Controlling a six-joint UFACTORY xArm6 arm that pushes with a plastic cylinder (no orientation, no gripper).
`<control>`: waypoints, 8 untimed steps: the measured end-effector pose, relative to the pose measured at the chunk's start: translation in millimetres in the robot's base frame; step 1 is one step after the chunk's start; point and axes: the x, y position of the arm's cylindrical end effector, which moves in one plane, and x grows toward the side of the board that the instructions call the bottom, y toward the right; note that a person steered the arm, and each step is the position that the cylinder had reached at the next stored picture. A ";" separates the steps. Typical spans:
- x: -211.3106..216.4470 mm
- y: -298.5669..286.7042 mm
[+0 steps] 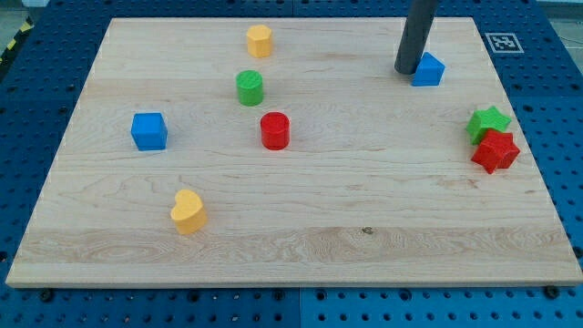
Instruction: Push the red circle into the red star
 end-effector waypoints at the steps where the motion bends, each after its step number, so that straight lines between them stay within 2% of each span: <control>1: -5.2 16.7; 2: 19.8 41.0; 4: 55.9 24.8; 5: 61.9 23.5; 7: 45.6 31.3; 8: 47.8 55.4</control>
